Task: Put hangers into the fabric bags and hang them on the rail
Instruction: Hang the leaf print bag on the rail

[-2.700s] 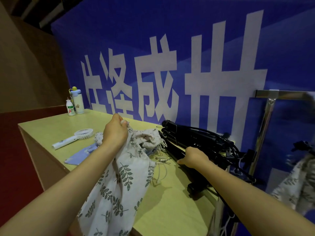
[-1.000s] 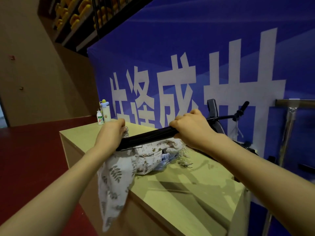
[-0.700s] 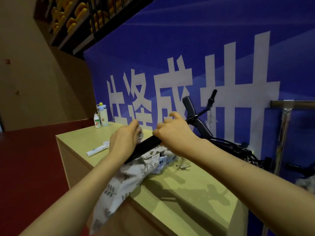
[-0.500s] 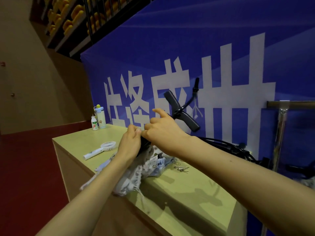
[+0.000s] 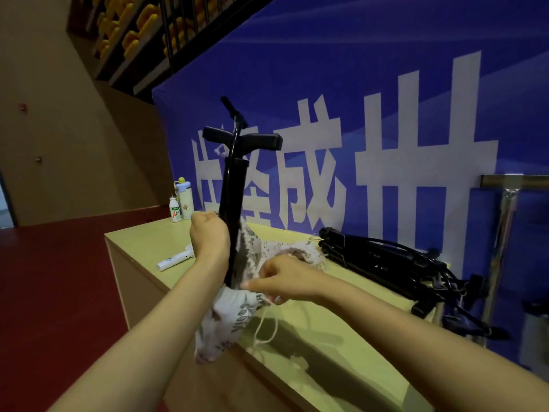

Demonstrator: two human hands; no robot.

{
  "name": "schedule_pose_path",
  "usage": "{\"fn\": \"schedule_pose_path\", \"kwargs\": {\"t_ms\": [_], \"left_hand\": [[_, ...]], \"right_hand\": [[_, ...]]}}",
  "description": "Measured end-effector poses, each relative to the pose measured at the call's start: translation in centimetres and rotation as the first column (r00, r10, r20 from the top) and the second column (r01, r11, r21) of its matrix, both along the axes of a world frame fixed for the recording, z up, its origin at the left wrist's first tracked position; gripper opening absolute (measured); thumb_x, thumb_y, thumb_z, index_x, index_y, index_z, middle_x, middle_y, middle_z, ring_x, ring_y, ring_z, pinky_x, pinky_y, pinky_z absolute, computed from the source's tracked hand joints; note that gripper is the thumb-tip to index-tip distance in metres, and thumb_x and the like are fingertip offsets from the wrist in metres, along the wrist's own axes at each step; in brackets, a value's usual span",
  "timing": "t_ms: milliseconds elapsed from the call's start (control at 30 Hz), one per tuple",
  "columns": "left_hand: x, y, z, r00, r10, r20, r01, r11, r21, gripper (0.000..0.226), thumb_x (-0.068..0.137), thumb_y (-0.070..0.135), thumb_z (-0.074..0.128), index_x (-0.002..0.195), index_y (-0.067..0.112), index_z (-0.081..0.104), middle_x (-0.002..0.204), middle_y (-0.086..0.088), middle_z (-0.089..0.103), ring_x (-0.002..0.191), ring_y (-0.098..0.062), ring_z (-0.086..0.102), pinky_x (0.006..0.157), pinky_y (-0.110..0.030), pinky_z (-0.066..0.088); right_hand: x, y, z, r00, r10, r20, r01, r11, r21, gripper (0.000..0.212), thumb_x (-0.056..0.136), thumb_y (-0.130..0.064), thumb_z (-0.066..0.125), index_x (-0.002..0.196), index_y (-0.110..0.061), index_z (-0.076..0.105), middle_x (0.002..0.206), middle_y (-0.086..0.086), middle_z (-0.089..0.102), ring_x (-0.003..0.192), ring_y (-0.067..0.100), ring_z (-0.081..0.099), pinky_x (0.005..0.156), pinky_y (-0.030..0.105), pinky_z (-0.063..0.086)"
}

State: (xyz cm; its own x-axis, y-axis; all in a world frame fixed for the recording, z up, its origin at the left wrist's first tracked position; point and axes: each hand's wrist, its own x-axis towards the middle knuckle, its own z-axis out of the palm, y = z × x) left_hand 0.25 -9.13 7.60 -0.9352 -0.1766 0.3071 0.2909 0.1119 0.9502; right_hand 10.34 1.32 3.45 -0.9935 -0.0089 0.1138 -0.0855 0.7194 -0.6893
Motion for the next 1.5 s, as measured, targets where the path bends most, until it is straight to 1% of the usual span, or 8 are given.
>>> {"fn": "schedule_pose_path", "kwargs": {"t_ms": [133,333,567,733,800,1167,1300,1500], "left_hand": [[1.4,0.0,1.2,1.0,0.005,0.03,-0.008,0.995,0.103,0.037,0.1,0.018,0.026,0.123,-0.003,0.045,0.127,-0.021,0.053,0.115,-0.037,0.052,0.096,-0.042,0.042],[4.7,1.9,3.7,0.993,-0.103,0.056,0.09,0.975,0.201,0.038,0.098,0.01,0.031,0.131,-0.003,0.044,0.134,-0.022,0.051,0.12,-0.038,0.052,0.096,-0.041,0.044],[7.0,4.0,3.6,0.955,-0.284,0.082,0.232,0.893,0.386,0.034,0.092,0.005,0.034,0.12,0.002,0.051,0.09,-0.011,0.056,0.072,-0.028,0.052,0.062,-0.031,0.042],[10.4,4.6,5.4,0.872,-0.474,0.118,0.44,0.867,0.233,0.013,0.09,0.007,0.035,0.089,0.01,0.048,0.061,-0.004,0.032,0.053,-0.019,0.03,0.051,-0.027,0.026],[11.4,4.7,5.8,0.772,-0.625,0.114,0.59,0.772,0.234,0.009,0.079,0.016,0.044,0.082,0.01,0.051,0.065,-0.006,0.042,0.055,-0.02,0.038,0.055,-0.029,0.033],[15.5,8.9,5.6,0.554,-0.832,0.026,0.724,0.497,0.478,0.022,0.082,0.03,0.059,0.07,0.013,0.062,0.061,-0.005,0.065,0.051,-0.02,0.061,0.056,-0.026,0.053],[17.9,11.3,6.2,0.65,-0.755,-0.088,0.721,0.577,0.383,0.015,0.088,0.033,0.062,0.095,0.02,0.064,0.097,-0.008,0.071,0.091,-0.028,0.067,0.089,-0.047,0.054],[22.7,14.9,4.7,0.715,-0.66,-0.229,0.694,0.633,0.342,0.03,0.093,0.028,0.055,0.12,0.015,0.057,0.109,0.0,0.063,0.105,-0.019,0.06,0.094,-0.034,0.046]], "right_hand": [[1.4,0.2,2.4,0.994,-0.106,0.041,0.113,0.95,-0.291,0.017,0.097,-0.019,0.05,0.085,-0.009,0.053,0.066,0.006,0.058,0.047,0.007,0.057,0.046,0.016,0.048],[3.2,-0.1,7.0,0.985,-0.174,-0.019,0.102,0.655,-0.749,0.03,0.102,-0.018,0.036,0.073,-0.016,0.04,0.049,-0.002,0.038,0.029,0.003,0.03,0.032,0.012,0.025],[5.6,2.3,7.2,0.982,-0.188,-0.028,0.082,0.555,-0.828,0.033,0.098,-0.025,0.049,0.066,-0.016,0.047,0.046,-0.006,0.039,0.03,0.002,0.026,0.032,0.014,0.019],[6.6,3.3,8.1,0.972,-0.227,-0.068,0.021,0.369,-0.929,0.036,0.101,-0.019,0.042,0.065,-0.013,0.044,0.035,-0.007,0.036,0.024,0.003,0.025,0.026,0.013,0.019],[7.0,3.7,8.4,0.963,-0.251,-0.096,-0.008,0.331,-0.944,0.036,0.101,-0.018,0.041,0.065,-0.014,0.042,0.034,-0.007,0.035,0.023,0.003,0.025,0.025,0.013,0.019],[14.2,8.9,10.0,0.987,-0.157,-0.031,0.037,0.411,-0.911,0.027,0.098,-0.008,0.04,0.073,-0.011,0.049,0.049,-0.003,0.049,0.033,0.002,0.032,0.035,0.009,0.023],[18.0,11.2,10.6,0.988,-0.148,-0.037,0.026,0.407,-0.913,0.011,0.092,-0.001,0.049,0.086,-0.003,0.058,0.058,0.004,0.059,0.043,0.004,0.051,0.044,0.01,0.045],[23.6,15.0,10.4,0.928,-0.372,-0.006,0.235,0.6,-0.765,0.02,0.09,0.01,0.049,0.092,0.0,0.066,0.08,0.008,0.069,0.072,0.01,0.066,0.066,0.016,0.056]]}}
